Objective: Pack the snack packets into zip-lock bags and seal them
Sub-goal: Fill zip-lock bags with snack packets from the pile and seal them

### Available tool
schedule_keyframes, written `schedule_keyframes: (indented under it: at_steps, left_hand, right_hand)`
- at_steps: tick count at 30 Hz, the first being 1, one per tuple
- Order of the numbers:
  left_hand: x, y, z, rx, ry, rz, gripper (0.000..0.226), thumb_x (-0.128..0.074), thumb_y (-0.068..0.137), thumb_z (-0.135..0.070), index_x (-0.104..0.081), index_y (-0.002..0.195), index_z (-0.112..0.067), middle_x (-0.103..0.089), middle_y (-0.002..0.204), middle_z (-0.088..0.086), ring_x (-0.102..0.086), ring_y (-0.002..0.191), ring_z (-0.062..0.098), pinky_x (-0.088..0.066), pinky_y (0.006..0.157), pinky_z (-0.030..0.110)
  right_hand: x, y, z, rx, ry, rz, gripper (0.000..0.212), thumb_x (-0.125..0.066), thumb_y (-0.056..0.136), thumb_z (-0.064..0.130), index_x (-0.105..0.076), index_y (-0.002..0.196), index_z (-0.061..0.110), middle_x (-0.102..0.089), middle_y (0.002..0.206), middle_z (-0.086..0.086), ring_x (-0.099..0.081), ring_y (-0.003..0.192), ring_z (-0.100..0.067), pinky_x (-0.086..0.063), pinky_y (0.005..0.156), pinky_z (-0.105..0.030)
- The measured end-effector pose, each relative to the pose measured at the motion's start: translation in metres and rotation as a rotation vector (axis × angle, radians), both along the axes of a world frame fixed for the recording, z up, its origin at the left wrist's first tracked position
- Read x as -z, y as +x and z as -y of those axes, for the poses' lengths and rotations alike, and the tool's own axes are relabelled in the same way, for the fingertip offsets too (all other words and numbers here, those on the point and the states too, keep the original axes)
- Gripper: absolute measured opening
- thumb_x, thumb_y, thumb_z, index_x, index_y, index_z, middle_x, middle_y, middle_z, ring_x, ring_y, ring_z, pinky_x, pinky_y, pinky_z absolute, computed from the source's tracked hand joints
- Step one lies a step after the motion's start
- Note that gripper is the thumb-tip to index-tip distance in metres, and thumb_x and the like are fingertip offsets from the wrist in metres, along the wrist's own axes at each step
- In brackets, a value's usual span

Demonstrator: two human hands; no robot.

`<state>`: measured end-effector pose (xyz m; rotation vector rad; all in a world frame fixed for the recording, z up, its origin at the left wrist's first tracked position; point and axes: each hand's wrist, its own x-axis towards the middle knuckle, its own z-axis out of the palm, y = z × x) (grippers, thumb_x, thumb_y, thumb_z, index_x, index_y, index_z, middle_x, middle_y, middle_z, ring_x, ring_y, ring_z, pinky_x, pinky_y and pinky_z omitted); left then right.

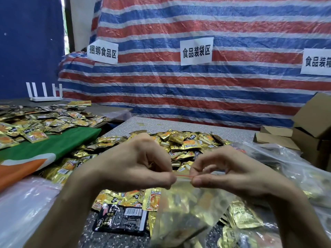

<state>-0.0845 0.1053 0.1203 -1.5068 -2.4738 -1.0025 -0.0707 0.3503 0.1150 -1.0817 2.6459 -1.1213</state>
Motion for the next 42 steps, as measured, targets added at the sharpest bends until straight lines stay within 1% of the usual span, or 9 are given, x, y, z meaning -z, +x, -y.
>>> schedule_keyframes:
  at_steps: [4,10,19,25,29,33,36,40,42]
  left_hand:
    - [-0.001,0.0,0.003,0.021,0.03,-0.004,0.027,-0.066,0.089,-0.026,-0.076,0.072,-0.009,-0.055,0.055,0.007,-0.049,0.051,0.029,-0.036,0.05,0.045]
    - [-0.005,0.001,0.017,0.022,0.074,-0.04,0.026,-0.066,0.089,-0.03,-0.077,0.072,-0.013,-0.058,0.056,0.005,-0.05,0.051,0.026,-0.036,0.048,0.044]
    - [-0.009,0.001,0.031,0.028,0.113,-0.111,0.025,-0.067,0.088,-0.031,-0.078,0.072,-0.017,-0.06,0.056,0.001,-0.053,0.049,0.024,-0.036,0.045,0.036]
    - [-0.008,-0.004,0.038,0.027,0.13,-0.096,0.024,-0.067,0.089,-0.033,-0.08,0.074,-0.019,-0.064,0.059,0.001,-0.056,0.051,0.023,-0.04,0.048,0.032]
    - [-0.007,-0.008,0.04,0.026,0.121,-0.111,0.025,-0.067,0.09,-0.036,-0.079,0.074,-0.02,-0.063,0.058,0.0,-0.056,0.05,0.021,-0.04,0.061,0.015]
    - [-0.005,-0.014,0.042,0.023,0.121,-0.129,0.022,-0.068,0.089,-0.034,-0.079,0.074,-0.022,-0.062,0.057,-0.001,-0.055,0.049,0.019,-0.039,0.055,0.019]
    - [-0.002,-0.02,0.044,-0.007,0.113,-0.144,0.024,-0.067,0.088,-0.037,-0.079,0.071,-0.025,-0.06,0.055,0.0,-0.055,0.049,0.018,-0.037,0.069,0.004]
    - [0.002,-0.029,0.048,-0.041,0.131,-0.116,0.021,-0.068,0.085,-0.042,-0.079,0.072,-0.029,-0.06,0.055,-0.005,-0.054,0.05,0.012,-0.04,0.051,0.021]
    - [0.005,-0.035,0.052,-0.079,0.124,-0.126,0.022,-0.066,0.084,-0.047,-0.078,0.071,-0.034,-0.06,0.054,-0.008,-0.054,0.049,0.008,-0.039,0.048,0.022]
  right_hand:
    - [0.002,-0.005,-0.012,-0.026,-0.054,0.078,0.007,-0.072,0.084,0.022,-0.074,0.087,0.016,-0.07,0.082,0.001,-0.064,0.081,-0.007,-0.054,0.083,-0.032]
    - [0.008,-0.016,-0.033,0.003,-0.116,0.144,0.007,-0.074,0.082,0.023,-0.076,0.085,0.016,-0.07,0.085,-0.011,-0.062,0.082,-0.019,-0.048,0.077,-0.03]
    - [0.008,-0.017,-0.047,-0.017,-0.173,0.249,0.006,-0.065,0.087,-0.005,-0.069,0.091,-0.002,-0.071,0.081,-0.001,-0.065,0.076,-0.007,-0.049,0.069,-0.013]
    - [0.009,-0.015,-0.049,0.004,-0.215,0.26,0.006,-0.069,0.084,0.002,-0.072,0.088,0.004,-0.073,0.081,-0.003,-0.067,0.075,-0.008,-0.05,0.069,-0.014]
    - [0.008,-0.012,-0.052,0.042,-0.234,0.272,0.004,-0.071,0.079,0.006,-0.074,0.081,0.008,-0.073,0.078,-0.005,-0.067,0.072,-0.008,-0.051,0.067,-0.015]
    - [0.003,-0.01,-0.053,0.11,-0.184,0.243,0.008,-0.074,0.077,0.017,-0.073,0.072,0.011,-0.07,0.071,-0.003,-0.063,0.065,-0.006,-0.048,0.061,-0.014]
    - [0.002,-0.009,-0.052,0.174,-0.13,0.219,0.017,-0.076,0.075,0.028,-0.072,0.067,0.014,-0.069,0.066,-0.001,-0.061,0.063,-0.006,-0.047,0.061,-0.017]
    - [0.0,-0.005,-0.053,0.233,-0.054,0.149,0.029,-0.077,0.07,0.046,-0.074,0.068,0.018,-0.069,0.069,-0.002,-0.059,0.065,-0.016,-0.047,0.066,-0.031]
    - [-0.003,-0.001,-0.051,0.215,-0.061,0.132,0.026,-0.076,0.07,0.047,-0.074,0.069,0.022,-0.07,0.071,0.0,-0.061,0.065,-0.011,-0.049,0.063,-0.023]
